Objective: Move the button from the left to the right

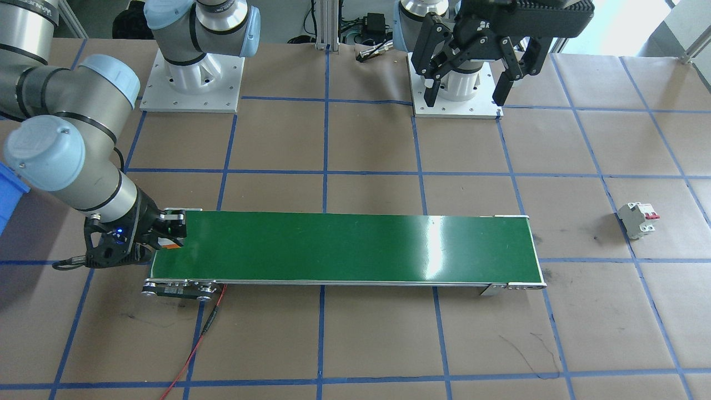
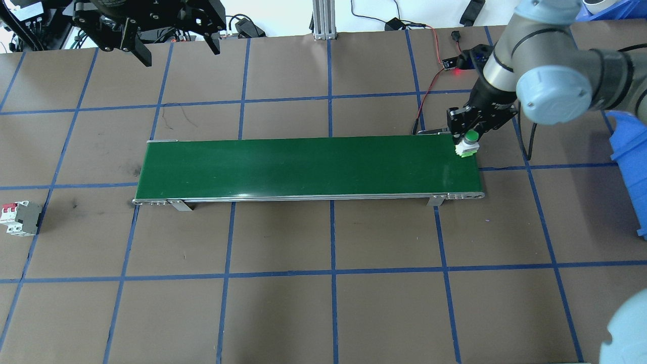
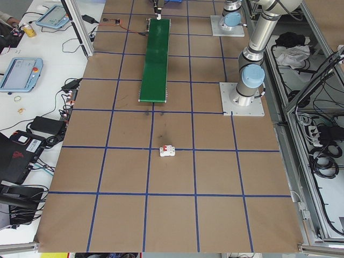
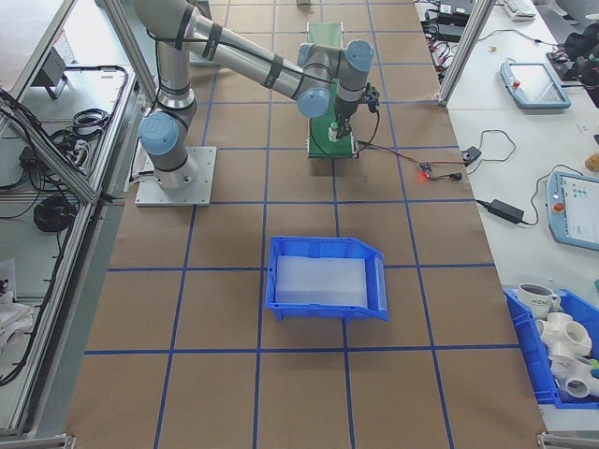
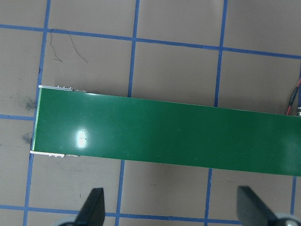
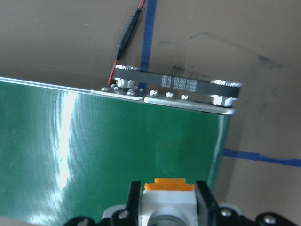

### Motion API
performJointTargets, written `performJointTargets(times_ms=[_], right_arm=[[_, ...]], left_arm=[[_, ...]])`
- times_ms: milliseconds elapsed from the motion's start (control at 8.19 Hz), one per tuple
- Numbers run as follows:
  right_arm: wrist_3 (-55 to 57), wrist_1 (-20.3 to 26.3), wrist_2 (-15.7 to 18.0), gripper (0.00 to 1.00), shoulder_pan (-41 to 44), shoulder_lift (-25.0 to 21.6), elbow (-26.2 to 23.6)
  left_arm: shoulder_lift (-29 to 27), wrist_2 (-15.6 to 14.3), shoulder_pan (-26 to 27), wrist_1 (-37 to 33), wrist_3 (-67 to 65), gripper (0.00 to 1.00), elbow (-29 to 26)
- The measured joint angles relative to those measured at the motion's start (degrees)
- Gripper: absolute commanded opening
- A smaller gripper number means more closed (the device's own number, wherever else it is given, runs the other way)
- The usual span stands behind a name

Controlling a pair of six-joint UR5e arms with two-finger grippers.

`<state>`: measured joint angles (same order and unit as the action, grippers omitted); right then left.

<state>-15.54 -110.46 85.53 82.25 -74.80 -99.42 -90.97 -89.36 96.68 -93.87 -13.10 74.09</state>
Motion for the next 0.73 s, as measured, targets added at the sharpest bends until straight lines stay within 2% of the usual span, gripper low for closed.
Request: performJointTargets(times_ms=[122, 244, 366, 610, 733], right_arm=[[-6.30, 6.22, 1.66, 0.00, -2.44, -1.06, 3.58], [-14.08, 10.42, 3.82, 0.00, -5.26, -2.34, 5.97], [-23.08, 12.49, 6.34, 0.00, -8.34, -3.54, 7.20], [-43.73, 12.77, 9.74, 0.00, -16.27, -4.91, 8.17], [-55.00, 11.21, 10.59, 0.00, -20.80, -4.94, 8.26]], left_arm=[[0.00, 0.03, 0.00, 0.00, -0.04, 1.00, 0.00], [0.00, 0.05, 0.00, 0.00, -0.07, 1.00, 0.01], [-0.02, 0.10, 0.00, 0.00, -0.11, 1.00, 0.04], [-0.04, 0.11, 0.00, 0.00, -0.18, 1.00, 0.03], [-0.02, 0.12, 0.00, 0.00, -0.25, 1.00, 0.04]])
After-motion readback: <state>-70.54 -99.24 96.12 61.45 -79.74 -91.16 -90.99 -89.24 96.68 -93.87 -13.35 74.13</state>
